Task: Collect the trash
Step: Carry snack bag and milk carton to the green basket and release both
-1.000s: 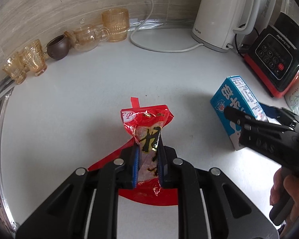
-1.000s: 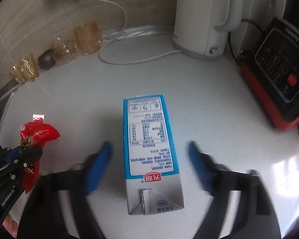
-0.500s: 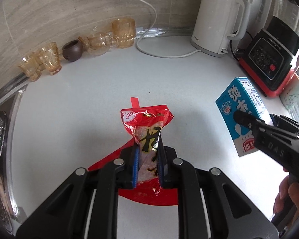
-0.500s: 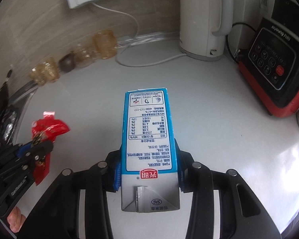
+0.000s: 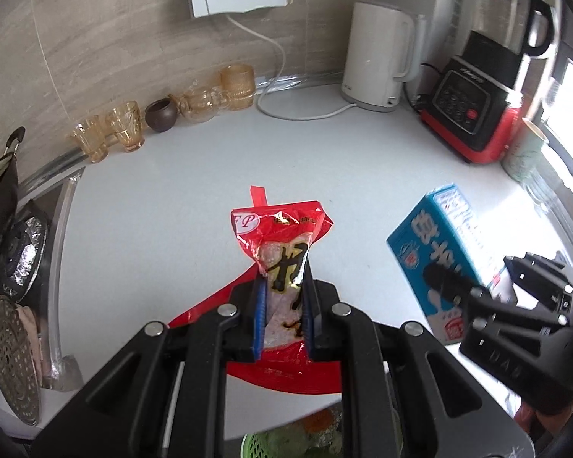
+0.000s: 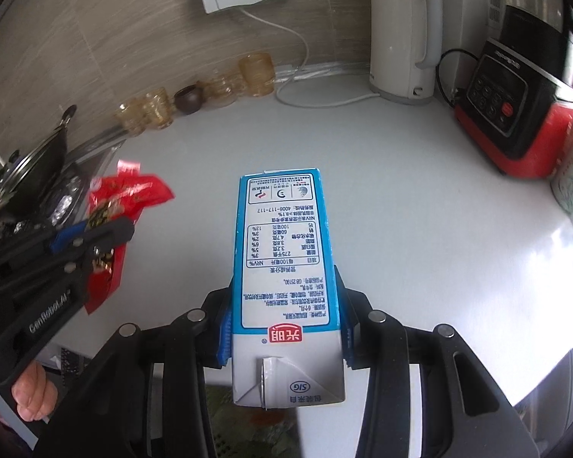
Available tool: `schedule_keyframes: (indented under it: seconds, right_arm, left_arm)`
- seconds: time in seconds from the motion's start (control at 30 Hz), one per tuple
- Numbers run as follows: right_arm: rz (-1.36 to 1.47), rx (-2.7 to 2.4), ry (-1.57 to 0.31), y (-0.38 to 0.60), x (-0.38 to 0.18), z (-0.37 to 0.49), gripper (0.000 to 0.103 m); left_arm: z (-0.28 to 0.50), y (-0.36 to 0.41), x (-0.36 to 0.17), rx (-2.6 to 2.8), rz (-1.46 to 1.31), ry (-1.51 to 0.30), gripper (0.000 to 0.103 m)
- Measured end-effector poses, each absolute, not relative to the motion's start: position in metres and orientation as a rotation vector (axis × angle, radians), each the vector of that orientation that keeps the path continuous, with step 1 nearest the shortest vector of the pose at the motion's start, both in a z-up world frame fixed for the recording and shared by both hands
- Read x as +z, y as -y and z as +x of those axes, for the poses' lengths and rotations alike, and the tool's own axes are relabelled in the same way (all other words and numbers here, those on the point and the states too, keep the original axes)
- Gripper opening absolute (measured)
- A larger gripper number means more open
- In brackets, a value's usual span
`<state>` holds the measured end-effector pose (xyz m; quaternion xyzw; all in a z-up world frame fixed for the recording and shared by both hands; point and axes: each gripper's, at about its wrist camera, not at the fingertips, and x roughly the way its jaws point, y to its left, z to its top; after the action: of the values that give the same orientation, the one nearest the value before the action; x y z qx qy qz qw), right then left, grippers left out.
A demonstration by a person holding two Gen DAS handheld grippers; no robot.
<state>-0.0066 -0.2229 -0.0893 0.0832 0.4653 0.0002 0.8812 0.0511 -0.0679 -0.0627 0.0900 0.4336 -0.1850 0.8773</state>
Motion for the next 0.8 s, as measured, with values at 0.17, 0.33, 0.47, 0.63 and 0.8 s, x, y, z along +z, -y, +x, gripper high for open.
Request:
schedule_keyframes:
  seconds: [0.17,0.33,0.47,0.63,0.8]
  right_arm:
    - [0.181,-0.053,-0.981,0.199,-0.091,-0.048,0.042]
    - [0.216,-0.149,-1.001,0.180,-0.092,-0.095,0.042]
    - [0.229,-0.236,-0.973,0.172,-0.083,-0.129,0.042]
    - [0.245,-0.297,-0.954,0.164,-0.078,-0.162,0.042]
    - [0.257,-0.318,-0.959,0.158,-0.087,-0.179,0.042]
  left_arm:
    - [0.015,0.051,-0.061,-0.482,0.224,-0.898,0.015]
    - [-0.023,0.027,-0.077,-0.565,0.261,-0.925,0.015]
    - [-0.057,0.015,-0.104,-0.664,0.303,-0.972,0.015]
    - [-0.084,0.008,-0.131,-0.754,0.321,-1.023,0.015]
    - [-0.093,0.008,-0.149,-0.767,0.359,-1.047,0.016]
